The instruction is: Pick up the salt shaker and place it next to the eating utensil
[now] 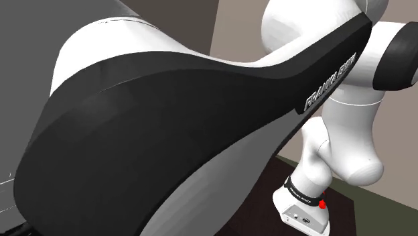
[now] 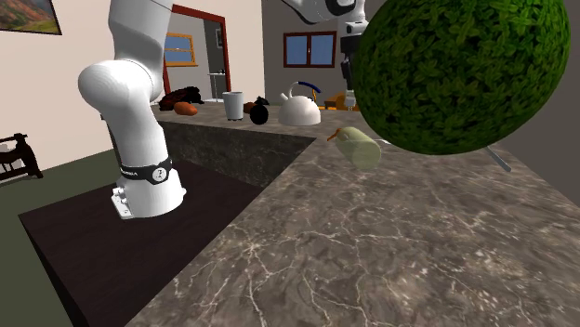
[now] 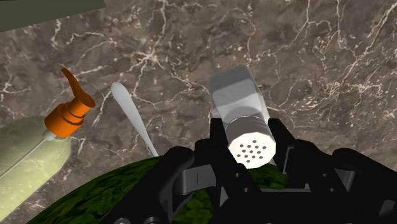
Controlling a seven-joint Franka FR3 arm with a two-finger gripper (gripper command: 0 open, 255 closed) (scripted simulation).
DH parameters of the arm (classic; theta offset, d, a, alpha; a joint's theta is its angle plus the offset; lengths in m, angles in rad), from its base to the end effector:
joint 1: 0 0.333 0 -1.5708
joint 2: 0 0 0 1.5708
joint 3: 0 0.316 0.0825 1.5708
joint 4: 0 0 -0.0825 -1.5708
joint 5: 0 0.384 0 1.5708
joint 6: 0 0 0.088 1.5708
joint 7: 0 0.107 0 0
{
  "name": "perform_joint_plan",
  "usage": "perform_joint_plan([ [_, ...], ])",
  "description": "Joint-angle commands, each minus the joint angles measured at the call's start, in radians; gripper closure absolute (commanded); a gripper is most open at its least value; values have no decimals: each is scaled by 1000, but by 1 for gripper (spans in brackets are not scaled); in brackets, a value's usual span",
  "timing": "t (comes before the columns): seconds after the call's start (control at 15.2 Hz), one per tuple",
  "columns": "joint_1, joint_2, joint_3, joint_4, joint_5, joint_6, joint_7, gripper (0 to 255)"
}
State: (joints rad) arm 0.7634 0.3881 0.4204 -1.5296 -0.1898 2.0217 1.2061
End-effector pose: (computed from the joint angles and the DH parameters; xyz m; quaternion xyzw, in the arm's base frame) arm 0.3030 0.6099 0.4628 -0.9975 -0.0050 -0.0363 0.0603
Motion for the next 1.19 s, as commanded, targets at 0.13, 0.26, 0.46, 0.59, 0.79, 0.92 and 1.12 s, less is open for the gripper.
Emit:
perform_joint_plan([
  [0.13,-24,90,-19,-44,12,-1,-23,0],
  [0.26,-34,77,-22,-119,12,61,-22,0],
  [0.46,6,123,-29,43,5,-57,-11,0],
  [0.59,9,106,-29,86,14,-115,-18,0],
  [0.79,10,101,-28,106,17,-139,-20,0],
  [0.92,11,101,-29,106,18,-139,-21,0],
  [1.12,11,101,-29,106,18,-139,-21,0],
])
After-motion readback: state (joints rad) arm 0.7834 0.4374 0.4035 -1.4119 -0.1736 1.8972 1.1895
